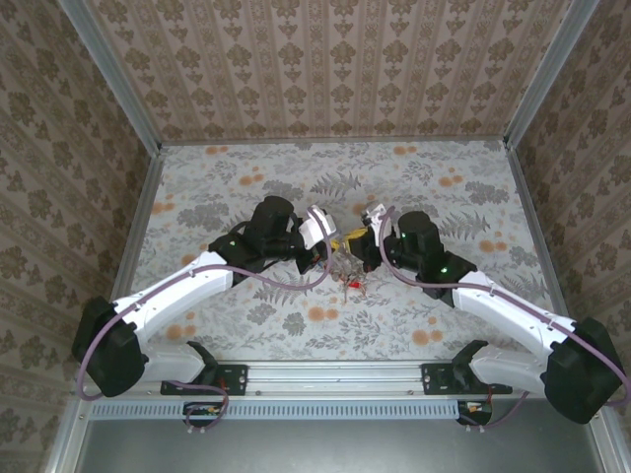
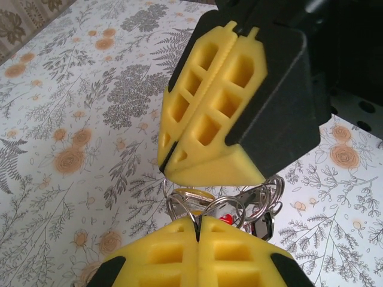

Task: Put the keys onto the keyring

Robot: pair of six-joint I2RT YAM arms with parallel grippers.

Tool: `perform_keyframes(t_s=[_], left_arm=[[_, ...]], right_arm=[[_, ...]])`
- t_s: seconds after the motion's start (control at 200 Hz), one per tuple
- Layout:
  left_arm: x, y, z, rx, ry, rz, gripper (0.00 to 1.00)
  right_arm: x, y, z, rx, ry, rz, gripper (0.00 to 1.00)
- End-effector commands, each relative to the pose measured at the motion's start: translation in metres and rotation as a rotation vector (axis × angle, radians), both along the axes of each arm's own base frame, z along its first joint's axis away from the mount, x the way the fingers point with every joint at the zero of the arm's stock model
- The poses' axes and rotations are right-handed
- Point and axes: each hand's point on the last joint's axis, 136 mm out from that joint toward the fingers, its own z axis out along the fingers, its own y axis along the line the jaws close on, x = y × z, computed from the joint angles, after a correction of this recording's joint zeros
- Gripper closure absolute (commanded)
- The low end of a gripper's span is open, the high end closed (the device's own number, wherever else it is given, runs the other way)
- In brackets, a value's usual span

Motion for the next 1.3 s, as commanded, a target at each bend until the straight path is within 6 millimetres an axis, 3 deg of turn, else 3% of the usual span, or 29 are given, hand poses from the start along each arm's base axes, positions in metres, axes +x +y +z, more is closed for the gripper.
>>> perform_keyframes(t_s=[0.0,0.395,0.59,0.685,0.855,1.045,1.295], left_arm=[[-0.015,-0.01,0.018,-0.065,-0.039,-0.094,1.0],[-0.013,-0.009,0.029,-0.11,-0.112,-0.086,1.0],[-0.016,-0.012,0.032,-0.134,-0.133,-0.115,1.0],[-0.015,-0.013,0.029,-0.141,-0.14,-0.111,1.0],[-0.017,-0.014,0.031,-0.17,-0.159,-0.122,1.0],[-0.023,-0.014,0.038,-0.204,-0.18,-0.152,1.0],[-0.032,-0.014,0.039,-0.229,-0.185,-0.189,1.0]], right_arm=[[0.011,-0.011,0.012,0.034,0.0,-0.066,1.0],[0.002,-0.012,0.001,0.056,0.11,0.011,1.0],[-0.015,-0.005,0.002,0.012,0.144,0.171,0.75],[-0.019,-0.007,0.003,-0.043,0.127,0.205,0.73],[-0.018,-0.017,0.015,-0.116,0.056,0.218,0.72],[-0.034,-0.025,0.028,-0.227,-0.143,0.311,0.71],[-0.05,-0.02,0.02,-0.306,-0.31,0.474,0.68]])
